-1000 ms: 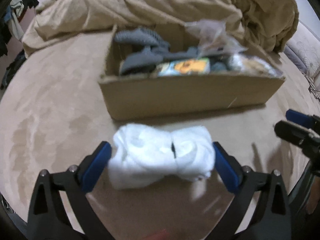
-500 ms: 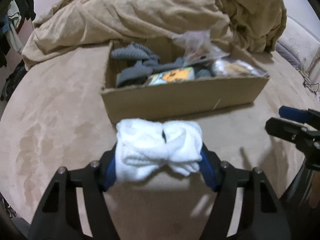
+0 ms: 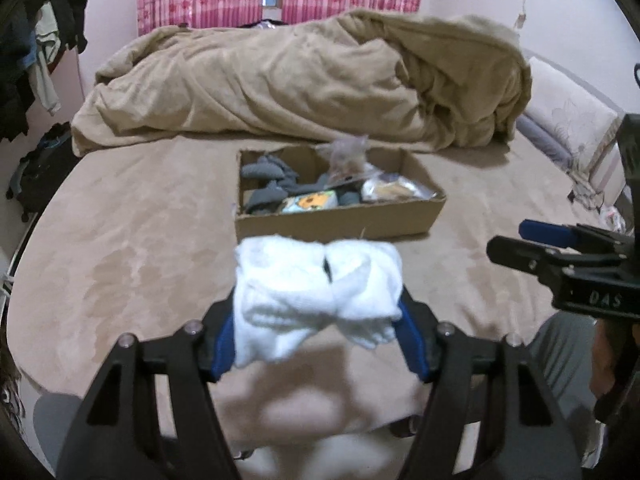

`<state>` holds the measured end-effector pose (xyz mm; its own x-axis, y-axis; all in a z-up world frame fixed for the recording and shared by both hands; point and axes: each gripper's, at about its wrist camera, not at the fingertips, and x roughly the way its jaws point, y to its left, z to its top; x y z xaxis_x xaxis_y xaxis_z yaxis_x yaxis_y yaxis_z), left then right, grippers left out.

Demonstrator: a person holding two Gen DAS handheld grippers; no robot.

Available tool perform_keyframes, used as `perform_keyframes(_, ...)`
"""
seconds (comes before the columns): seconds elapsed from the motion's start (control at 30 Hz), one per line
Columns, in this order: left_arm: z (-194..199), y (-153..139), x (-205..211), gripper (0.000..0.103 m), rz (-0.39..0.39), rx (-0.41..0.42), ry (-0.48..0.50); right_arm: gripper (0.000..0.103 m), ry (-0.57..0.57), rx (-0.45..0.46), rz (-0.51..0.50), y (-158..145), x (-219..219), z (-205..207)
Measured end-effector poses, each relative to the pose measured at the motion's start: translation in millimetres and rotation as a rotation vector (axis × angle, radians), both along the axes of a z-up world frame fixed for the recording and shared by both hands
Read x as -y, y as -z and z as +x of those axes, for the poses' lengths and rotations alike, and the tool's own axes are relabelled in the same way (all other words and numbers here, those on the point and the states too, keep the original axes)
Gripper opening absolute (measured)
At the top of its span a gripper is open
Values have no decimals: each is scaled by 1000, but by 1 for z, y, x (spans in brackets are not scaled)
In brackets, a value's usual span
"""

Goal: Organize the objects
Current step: 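Lift the white socks with the left tool and carry them over the box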

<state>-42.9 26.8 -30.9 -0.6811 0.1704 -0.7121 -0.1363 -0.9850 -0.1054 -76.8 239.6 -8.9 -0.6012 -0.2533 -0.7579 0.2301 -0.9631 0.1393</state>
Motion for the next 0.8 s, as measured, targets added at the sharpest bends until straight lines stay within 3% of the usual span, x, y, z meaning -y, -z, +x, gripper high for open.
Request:
perform_keyframes(0.17,12,-23,10,67,23,-35,-13,78,1,-51,8,-27,-1,10)
perform_keyframes(0.4,-9,-44,22,67,61,-63,-31,82,2,-114,15,-50,0,6)
perform_keyframes(0.8,-67,-59,11,67,56,-120,-19,82,23,-163,4,-60,-4,-45)
